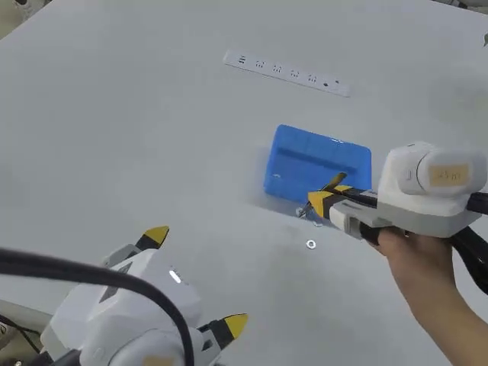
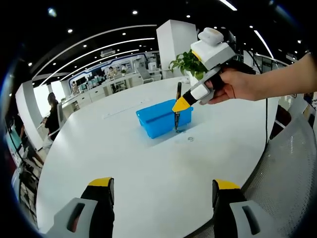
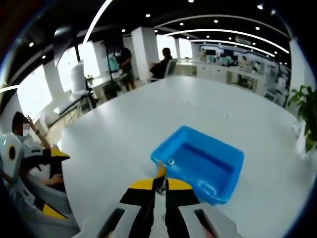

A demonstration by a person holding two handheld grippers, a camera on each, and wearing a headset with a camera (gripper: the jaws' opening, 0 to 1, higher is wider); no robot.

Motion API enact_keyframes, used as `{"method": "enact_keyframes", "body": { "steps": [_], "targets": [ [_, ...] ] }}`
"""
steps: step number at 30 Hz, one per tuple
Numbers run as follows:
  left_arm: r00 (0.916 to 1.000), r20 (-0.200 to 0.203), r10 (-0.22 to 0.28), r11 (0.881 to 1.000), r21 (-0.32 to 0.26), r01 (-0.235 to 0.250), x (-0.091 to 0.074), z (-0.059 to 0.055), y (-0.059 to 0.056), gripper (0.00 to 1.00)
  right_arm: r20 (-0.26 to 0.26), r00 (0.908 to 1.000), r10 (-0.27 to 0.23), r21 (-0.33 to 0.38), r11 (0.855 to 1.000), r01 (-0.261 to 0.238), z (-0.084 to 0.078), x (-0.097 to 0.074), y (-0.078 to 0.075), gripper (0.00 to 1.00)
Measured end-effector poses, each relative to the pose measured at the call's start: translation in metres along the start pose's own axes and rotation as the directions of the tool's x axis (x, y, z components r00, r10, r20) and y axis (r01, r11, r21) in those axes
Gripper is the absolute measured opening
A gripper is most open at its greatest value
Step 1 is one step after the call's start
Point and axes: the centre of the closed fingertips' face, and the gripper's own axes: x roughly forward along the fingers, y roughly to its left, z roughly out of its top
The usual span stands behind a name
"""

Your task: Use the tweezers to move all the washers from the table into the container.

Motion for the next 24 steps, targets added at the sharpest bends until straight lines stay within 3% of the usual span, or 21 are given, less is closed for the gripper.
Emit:
{"method": "enact_keyframes", "body": {
  "steps": [13,24],
  "targets": [
    [0.9999,0.015,-0.006,1.000,-0.011,0.007,-0.001,0.003,0.000,0.86,0.048,0.9988,0.008,-0.037,0.999,-0.006,0.033,0.000,0.002,0.03],
    [0.9985,0.054,-0.002,1.000,-0.030,0.004,-0.003,0.009,0.001,0.95,0.095,0.9954,-0.014,-0.037,0.999,0.018,0.059,0.008,-0.013,0.04]
  ]
}}
